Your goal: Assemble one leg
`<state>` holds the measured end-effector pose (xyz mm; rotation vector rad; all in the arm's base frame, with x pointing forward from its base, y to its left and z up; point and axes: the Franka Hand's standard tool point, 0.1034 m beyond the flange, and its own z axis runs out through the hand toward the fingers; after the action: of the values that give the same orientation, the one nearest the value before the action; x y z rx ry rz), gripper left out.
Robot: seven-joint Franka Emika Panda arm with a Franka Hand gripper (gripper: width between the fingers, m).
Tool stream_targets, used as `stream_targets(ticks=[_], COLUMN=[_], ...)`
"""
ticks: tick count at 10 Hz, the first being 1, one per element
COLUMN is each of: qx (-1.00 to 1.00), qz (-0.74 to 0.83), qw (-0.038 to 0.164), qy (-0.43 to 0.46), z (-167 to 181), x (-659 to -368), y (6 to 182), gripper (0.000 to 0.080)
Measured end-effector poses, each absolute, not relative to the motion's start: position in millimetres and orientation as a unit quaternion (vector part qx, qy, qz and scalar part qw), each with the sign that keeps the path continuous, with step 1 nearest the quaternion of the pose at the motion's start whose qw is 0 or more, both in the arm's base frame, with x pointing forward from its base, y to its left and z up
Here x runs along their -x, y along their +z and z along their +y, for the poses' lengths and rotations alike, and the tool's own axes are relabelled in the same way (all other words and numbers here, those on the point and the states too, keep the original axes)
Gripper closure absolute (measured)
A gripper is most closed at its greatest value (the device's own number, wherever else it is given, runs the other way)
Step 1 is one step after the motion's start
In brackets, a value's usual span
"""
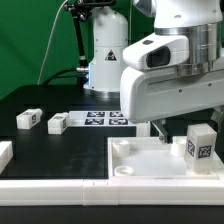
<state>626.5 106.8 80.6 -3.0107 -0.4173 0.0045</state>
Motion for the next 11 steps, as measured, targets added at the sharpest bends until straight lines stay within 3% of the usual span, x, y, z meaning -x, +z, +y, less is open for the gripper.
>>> stream_targets(ticks=[5,7,11], qx=[0.991,0.991,0.993], qz=[-0.123,-0.123,-0.107], qw=[0.052,0.052,0.052], qy=[-0.006,-0.005,-0.005], z=[118.3,118.0,117.6], x=[-632.4,-632.4,-632.4], y=[88.1,87.8,87.7], gripper=[0.0164,0.051,0.0506])
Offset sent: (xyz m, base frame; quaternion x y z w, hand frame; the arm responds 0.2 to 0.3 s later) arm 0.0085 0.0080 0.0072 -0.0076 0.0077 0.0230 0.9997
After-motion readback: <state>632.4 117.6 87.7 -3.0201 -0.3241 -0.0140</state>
